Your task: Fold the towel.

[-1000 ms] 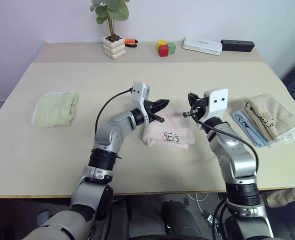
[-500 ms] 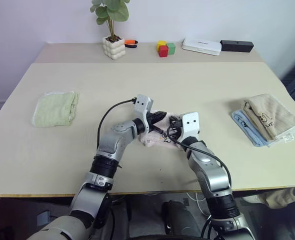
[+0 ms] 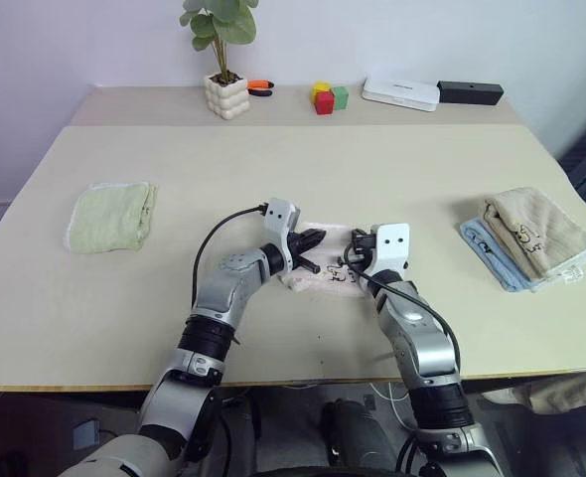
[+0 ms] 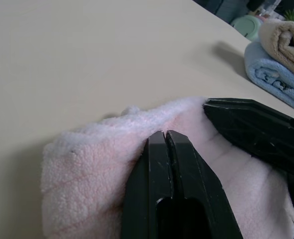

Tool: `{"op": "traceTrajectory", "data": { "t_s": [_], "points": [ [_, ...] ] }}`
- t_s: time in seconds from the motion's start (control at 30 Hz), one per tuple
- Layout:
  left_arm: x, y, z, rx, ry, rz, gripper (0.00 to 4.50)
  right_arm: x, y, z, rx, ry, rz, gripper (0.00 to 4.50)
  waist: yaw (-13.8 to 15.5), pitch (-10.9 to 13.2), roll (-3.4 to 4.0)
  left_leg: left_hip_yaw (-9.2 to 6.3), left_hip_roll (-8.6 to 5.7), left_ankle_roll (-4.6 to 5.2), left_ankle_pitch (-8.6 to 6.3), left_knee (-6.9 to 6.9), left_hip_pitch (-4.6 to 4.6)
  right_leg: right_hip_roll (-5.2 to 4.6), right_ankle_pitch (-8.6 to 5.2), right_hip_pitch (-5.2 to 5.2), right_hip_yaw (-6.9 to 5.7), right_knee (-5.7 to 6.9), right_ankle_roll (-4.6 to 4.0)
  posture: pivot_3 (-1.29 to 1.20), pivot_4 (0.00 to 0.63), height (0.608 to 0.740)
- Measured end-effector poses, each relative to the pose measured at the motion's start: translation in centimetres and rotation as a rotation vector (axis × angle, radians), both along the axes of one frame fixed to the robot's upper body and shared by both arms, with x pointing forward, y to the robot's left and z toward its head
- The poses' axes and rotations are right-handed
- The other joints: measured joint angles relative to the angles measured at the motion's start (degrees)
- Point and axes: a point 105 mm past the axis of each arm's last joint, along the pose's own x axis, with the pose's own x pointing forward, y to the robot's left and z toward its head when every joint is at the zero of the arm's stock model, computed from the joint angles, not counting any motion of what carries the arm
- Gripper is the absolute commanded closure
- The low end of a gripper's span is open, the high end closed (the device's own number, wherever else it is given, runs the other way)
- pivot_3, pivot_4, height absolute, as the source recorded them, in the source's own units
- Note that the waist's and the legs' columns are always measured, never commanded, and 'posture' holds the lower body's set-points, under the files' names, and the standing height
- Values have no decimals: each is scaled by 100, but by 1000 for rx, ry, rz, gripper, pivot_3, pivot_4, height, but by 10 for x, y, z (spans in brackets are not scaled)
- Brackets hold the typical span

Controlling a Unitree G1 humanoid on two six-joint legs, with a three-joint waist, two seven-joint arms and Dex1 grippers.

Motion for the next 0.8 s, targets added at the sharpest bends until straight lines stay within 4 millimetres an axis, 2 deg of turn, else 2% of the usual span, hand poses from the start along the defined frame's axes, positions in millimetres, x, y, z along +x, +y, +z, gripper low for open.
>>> {"op": "traceTrajectory", "data": {
  "t_s": [0.33, 0.43, 0.47, 0.5, 0.57, 0.6, 0.67, 0.73, 0.8],
  "points": [
    [10, 17, -1, -33, 12, 93, 4500, -8, -17, -6, 25, 3, -61, 4460, -10, -3, -2, -1, 0, 0, 0, 0, 3, 1, 0, 2, 0, 2, 0, 0, 150, 740],
    [11, 21, 0, -61, 26, 104, 3663, -3, -16, 1, 14, -19, -42, 4500, -22, -3, -2, -1, 0, 0, 0, 0, 1, 1, 0, -2, 0, 3, 0, 0, 150, 740],
    [10, 21, 2, -87, 39, 91, 3107, 0, -13, 8, 33, -39, -17, 3943, -29, -3, -1, -1, 0, 0, 0, -1, 1, 2, 0, -4, 1, 5, 0, 0, 150, 740],
    [8, 20, 3, -104, 48, 75, 2666, 2, -10, 14, 53, -55, 3, 3676, -29, -3, -1, -3, 1, 0, 0, -2, 1, 4, 0, -4, 0, 6, 0, 0, 150, 740],
    [5, 16, 9, -132, 49, 39, 1610, 4, -4, 23, 74, -82, 43, 2731, -26, -3, -1, -6, 1, 0, 0, -6, 0, 5, 0, -6, -1, 5, 0, 0, 150, 740],
    [4, 17, 12, -139, 47, 32, 1020, 4, -1, 25, 62, -87, 67, 2090, -22, -3, -1, -6, 1, 0, 0, -6, -1, 5, 0, -7, 0, 5, 0, 0, 150, 740],
    [6, 26, 19, -133, 44, 23, 55, 3, 4, 32, 34, -112, 118, 1159, -26, 0, -1, -5, 1, -1, 0, -5, -5, 5, 0, -12, 0, 8, 0, 0, 150, 740],
    [10, 46, 31, -120, 31, 27, 0, 4, 0, 47, 11, -158, 142, 57, -45, 1, 0, -6, 1, -2, 1, -6, -3, 6, 0, -13, 0, 10, 0, 0, 150, 740],
    [12, 60, 43, -128, 17, 29, 0, 4, -3, 58, -7, -193, 160, 15, -39, 1, 0, -8, 1, -2, 1, -9, -3, 6, -1, -13, -1, 9, 0, 0, 150, 740]
  ]
}}
